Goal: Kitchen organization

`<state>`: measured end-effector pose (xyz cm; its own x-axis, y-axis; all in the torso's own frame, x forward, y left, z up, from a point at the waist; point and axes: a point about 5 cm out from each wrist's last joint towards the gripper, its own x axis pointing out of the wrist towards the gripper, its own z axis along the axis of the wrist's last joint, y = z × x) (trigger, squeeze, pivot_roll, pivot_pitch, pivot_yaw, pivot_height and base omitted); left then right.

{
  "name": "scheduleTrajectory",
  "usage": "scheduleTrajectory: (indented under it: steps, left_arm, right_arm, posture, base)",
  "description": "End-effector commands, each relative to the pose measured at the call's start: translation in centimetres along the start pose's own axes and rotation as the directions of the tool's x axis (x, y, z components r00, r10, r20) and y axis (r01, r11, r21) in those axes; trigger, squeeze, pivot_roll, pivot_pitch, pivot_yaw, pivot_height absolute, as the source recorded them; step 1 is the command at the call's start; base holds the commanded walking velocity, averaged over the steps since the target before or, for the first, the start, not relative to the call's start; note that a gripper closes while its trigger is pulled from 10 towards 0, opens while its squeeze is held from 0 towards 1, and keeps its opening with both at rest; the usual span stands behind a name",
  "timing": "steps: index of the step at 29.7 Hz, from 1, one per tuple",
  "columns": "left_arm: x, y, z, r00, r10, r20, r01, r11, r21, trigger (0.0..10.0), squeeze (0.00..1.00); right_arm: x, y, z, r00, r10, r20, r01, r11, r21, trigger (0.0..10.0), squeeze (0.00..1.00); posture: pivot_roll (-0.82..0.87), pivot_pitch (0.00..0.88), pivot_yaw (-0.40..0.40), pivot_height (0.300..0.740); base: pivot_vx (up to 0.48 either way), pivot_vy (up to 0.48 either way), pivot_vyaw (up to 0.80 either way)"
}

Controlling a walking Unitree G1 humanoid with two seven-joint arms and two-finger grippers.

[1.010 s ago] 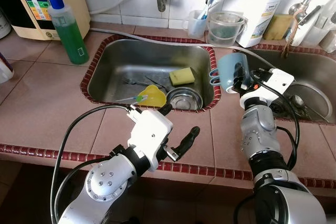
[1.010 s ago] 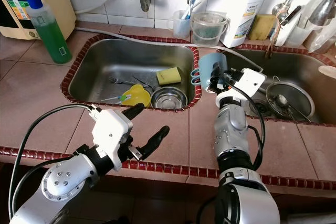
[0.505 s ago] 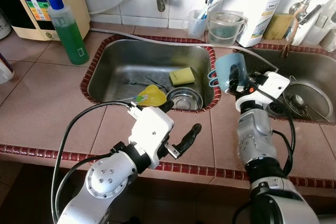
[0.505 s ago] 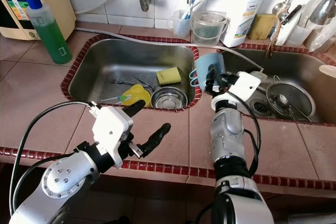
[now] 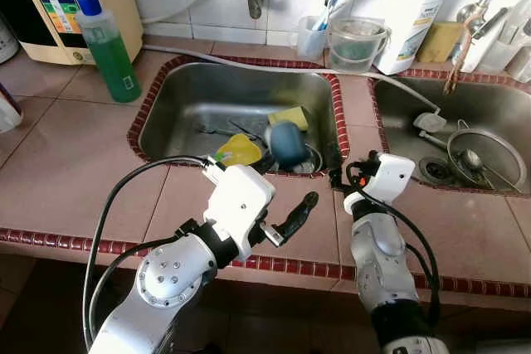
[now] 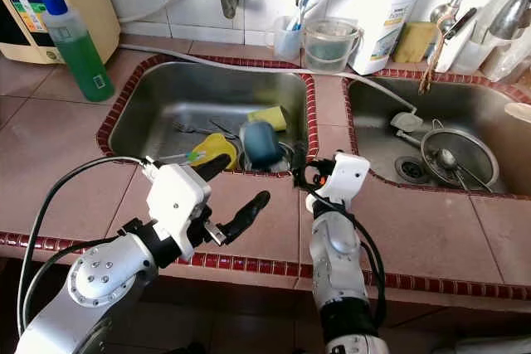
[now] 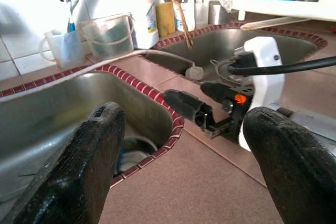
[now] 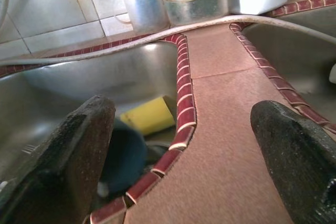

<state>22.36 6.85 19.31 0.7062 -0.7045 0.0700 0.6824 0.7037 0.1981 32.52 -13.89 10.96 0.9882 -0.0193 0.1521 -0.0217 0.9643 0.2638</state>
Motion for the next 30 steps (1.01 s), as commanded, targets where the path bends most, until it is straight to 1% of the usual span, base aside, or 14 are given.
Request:
scheduleTrajectory:
  steps: [1,4,6,11,15,17,18,21,22,24,25,28,29,30]
  left_arm:
    - [0.0,0.2,-0.1,1.000,0.001,0.001,-0.001,1.000,0.005,10.0,0.00]
    - [0.2,0.3,-0.1,1.000,0.007,0.004,-0.007,1.000,0.001,10.0,0.00]
    - [0.3,0.4,-0.1,1.000,0.011,0.006,-0.011,1.000,0.005,10.0,0.00]
    - [0.4,0.8,-0.2,0.999,0.042,0.009,-0.042,0.999,-0.007,10.0,0.00]
    - [0.5,1.9,-0.4,0.992,0.123,0.013,-0.122,0.991,-0.059,10.0,0.00]
    - [0.6,2.2,-0.5,0.990,0.141,0.012,-0.140,0.988,-0.062,10.0,0.00]
    - [0.6,2.7,-0.7,0.986,0.164,0.013,-0.163,0.985,-0.061,10.0,0.00]
    - [0.6,3.4,-0.9,0.979,0.204,0.011,-0.202,0.975,-0.090,10.0,0.00]
    - [0.7,4.1,-1.2,0.969,0.246,0.015,-0.243,0.964,-0.107,10.0,0.00]
    - [0.7,4.9,-1.7,0.958,0.285,0.007,-0.282,0.949,-0.143,10.0,0.00]
    - [0.7,5.0,-1.8,0.957,0.291,0.006,-0.288,0.947,-0.141,10.0,0.00]
    - [0.5,6.2,-2.6,0.932,0.362,-0.001,-0.359,0.923,-0.136,10.0,0.00]
    - [0.5,6.2,-2.6,0.932,0.362,-0.001,-0.359,0.923,-0.136,10.0,0.00]
    - [0.5,6.6,-2.8,0.926,0.377,0.005,-0.373,0.918,-0.136,10.0,0.00]
  right_arm:
    - [-0.6,-0.3,-1.1,0.998,-0.012,-0.060,0.011,1.000,-0.014,10.0,0.00]
    - [-0.3,-0.1,-0.7,0.999,0.002,-0.044,-0.003,0.999,-0.035,10.0,0.00]
    - [0.0,0.2,0.0,0.999,0.029,-0.016,-0.031,0.997,-0.078,10.0,0.00]
    - [0.9,0.8,2.0,0.996,0.073,0.056,-0.065,0.988,-0.138,10.0,0.00]
    - [1.4,1.3,3.8,0.987,0.108,0.122,-0.082,0.976,-0.204,10.0,0.00]
    - [1.5,1.4,4.1,0.984,0.116,0.133,-0.084,0.972,-0.221,10.0,0.00]
    - [1.5,1.6,4.4,0.980,0.127,0.152,-0.087,0.966,-0.245,10.0,0.00]
    - [1.5,1.9,4.9,0.975,0.142,0.173,-0.092,0.959,-0.268,10.0,0.00]
    - [1.4,2.2,5.2,0.969,0.160,0.191,-0.097,0.949,-0.300,10.0,0.00]
    - [1.1,2.4,5.5,0.964,0.171,0.203,-0.101,0.944,-0.315,10.0,0.00]
    - [1.1,2.4,5.5,0.964,0.174,0.203,-0.103,0.942,-0.318,10.0,0.00]
    - [0.3,2.7,5.4,0.959,0.196,0.203,-0.116,0.931,-0.347,10.0,0.00]
    - [0.3,2.7,5.4,0.959,0.196,0.203,-0.116,0.931,-0.347,10.0,0.00]
    - [0.1,2.7,5.3,0.959,0.201,0.201,-0.120,0.927,-0.357,10.0,0.00]
  posture:
    - [-0.09,0.129,0.026,0.740]
    - [-0.09,0.126,0.024,0.740]
    - [-0.09,0.124,0.023,0.740]
    - [-0.10,0.121,0.017,0.740]
    - [-0.10,0.115,0.013,0.740]
    - [-0.10,0.110,0.009,0.740]
    - [-0.10,0.104,0.007,0.740]
    - [-0.10,0.096,0.004,0.740]
    - [-0.10,0.084,0.001,0.740]
    - [-0.10,0.068,-0.003,0.740]
    - [-0.11,0.064,-0.003,0.740]
    - [-0.11,0.036,-0.005,0.740]
    - [-0.11,0.036,-0.005,0.740]
    - [-0.11,0.029,-0.005,0.740]
  base:
    - [0.000,0.000,0.00]
    - [0.000,0.000,0.00]
    - [0.000,0.000,0.00]
    - [0.000,0.000,0.00]
    - [0.000,0.000,0.00]
    - [0.000,0.000,0.00]
    - [0.000,0.000,0.00]
    - [0.000,0.000,0.00]
    - [0.000,0.000,0.00]
    - [0.000,0.000,0.00]
    - [0.000,0.000,0.00]
    - [0.000,0.000,0.00]
    - [0.000,0.000,0.00]
    - [0.000,0.000,0.00]
